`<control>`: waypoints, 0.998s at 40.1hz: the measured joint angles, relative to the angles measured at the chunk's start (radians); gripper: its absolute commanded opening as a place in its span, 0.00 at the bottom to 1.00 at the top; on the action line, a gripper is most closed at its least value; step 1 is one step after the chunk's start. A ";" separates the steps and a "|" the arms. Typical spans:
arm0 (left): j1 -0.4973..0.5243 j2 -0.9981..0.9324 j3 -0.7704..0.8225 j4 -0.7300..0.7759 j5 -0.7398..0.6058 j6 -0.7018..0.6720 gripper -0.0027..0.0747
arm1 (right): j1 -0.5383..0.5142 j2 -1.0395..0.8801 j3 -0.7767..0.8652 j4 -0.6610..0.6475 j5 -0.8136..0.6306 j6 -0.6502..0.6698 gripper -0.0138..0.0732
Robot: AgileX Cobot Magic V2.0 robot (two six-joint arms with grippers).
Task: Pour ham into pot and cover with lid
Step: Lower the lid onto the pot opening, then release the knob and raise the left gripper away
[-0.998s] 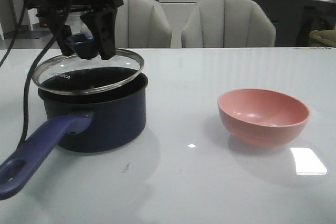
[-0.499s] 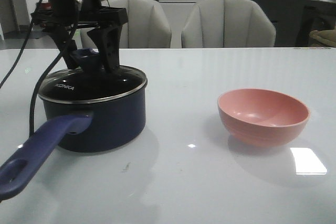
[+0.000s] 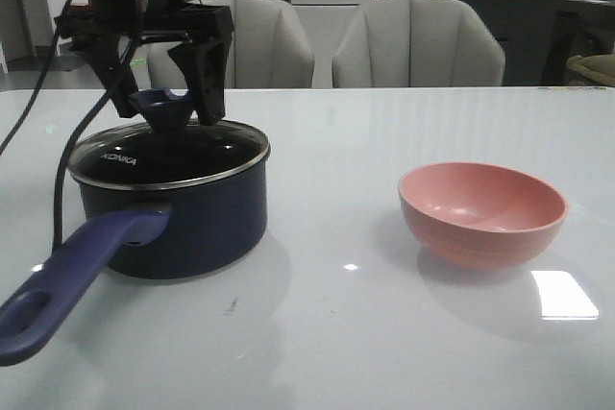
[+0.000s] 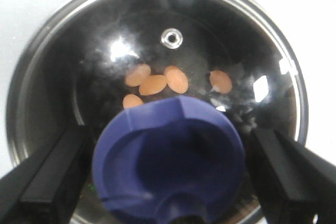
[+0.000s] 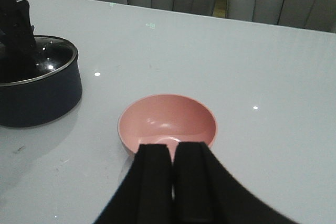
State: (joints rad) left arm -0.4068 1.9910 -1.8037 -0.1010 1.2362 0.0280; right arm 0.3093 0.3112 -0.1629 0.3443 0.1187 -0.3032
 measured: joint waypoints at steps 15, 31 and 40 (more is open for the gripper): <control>0.008 -0.287 0.089 0.047 -0.020 0.000 0.82 | 0.000 0.000 0.000 0.000 0.000 0.000 0.34; 0.008 -0.720 0.521 0.068 -0.240 0.000 0.82 | 0.000 0.000 0.000 0.000 0.000 0.000 0.34; 0.009 -0.991 0.784 0.066 -0.396 0.000 0.82 | 0.000 0.000 0.000 0.000 0.000 0.000 0.34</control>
State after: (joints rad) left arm -0.3975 1.0003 -1.0196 -0.0353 0.8398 0.0280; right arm 0.3093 0.3112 -0.1629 0.3443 0.1187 -0.3032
